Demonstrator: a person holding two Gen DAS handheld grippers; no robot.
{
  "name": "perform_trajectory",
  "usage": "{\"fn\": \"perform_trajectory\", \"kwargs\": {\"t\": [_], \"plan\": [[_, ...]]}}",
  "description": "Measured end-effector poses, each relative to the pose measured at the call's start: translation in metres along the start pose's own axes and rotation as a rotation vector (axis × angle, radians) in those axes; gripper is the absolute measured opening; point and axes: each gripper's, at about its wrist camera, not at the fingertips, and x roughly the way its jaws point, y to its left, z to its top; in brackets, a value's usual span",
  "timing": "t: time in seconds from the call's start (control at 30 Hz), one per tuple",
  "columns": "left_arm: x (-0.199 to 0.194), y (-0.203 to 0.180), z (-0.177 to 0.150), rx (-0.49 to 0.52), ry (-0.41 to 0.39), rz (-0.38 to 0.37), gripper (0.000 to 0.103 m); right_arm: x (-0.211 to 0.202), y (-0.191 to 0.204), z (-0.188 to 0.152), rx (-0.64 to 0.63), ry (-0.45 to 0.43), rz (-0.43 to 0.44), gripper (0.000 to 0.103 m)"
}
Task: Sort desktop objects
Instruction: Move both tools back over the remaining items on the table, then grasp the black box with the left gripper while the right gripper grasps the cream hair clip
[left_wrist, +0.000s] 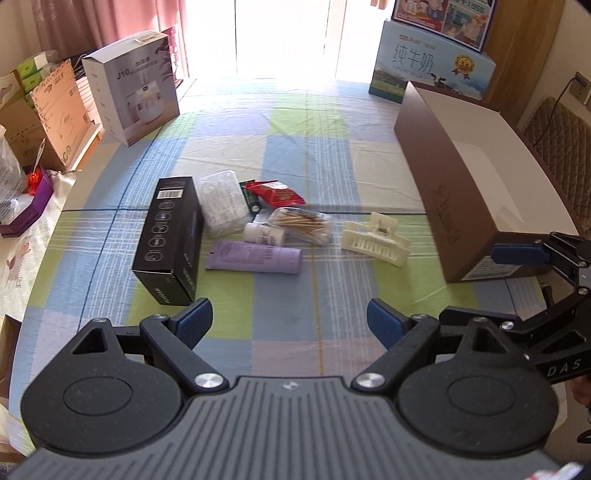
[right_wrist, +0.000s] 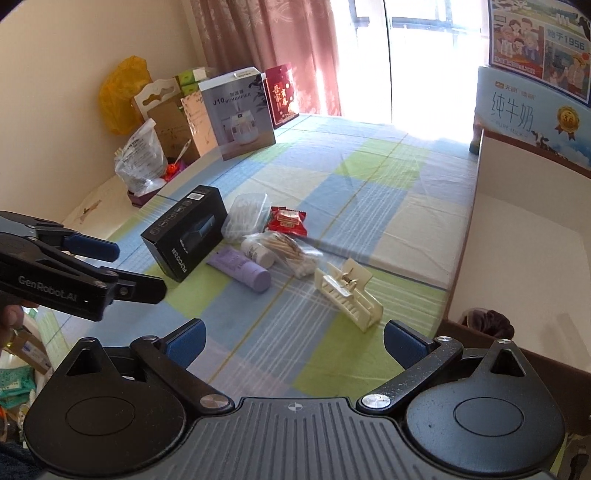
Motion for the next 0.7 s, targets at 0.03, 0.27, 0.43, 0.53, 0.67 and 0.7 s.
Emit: {"fn": "perform_trajectory", "kwargs": {"t": [0.03,0.27,0.43,0.53,0.67,0.7], "plan": [[0.001,0.004,0.000,-0.003,0.001,0.003,0.088,0.004,0.000,0.002,-0.006,0.002,-0.002,0.100],[0.012,0.030,0.008,-0.013,0.004,0.033,0.088,0.033,-0.007,0.019,-0.118,0.052,-0.024,0.095],[0.023,0.047,0.016,-0.020,0.010,0.047,0.088,0.060,-0.017,0.033,-0.206,0.122,-0.033,0.085],[0.030,0.055,0.020,-0.028,0.017,0.049,0.088,0.080,-0.022,0.042,-0.241,0.181,-0.038,0.079],[0.041,0.064,0.026,-0.029,0.030,0.051,0.088,0.107,-0.030,0.052,-0.225,0.256,-0.073,0.073],[0.044,0.066,0.028,-0.029,0.035,0.051,0.088,0.113,-0.031,0.055,-0.215,0.271,-0.081,0.072]]}}
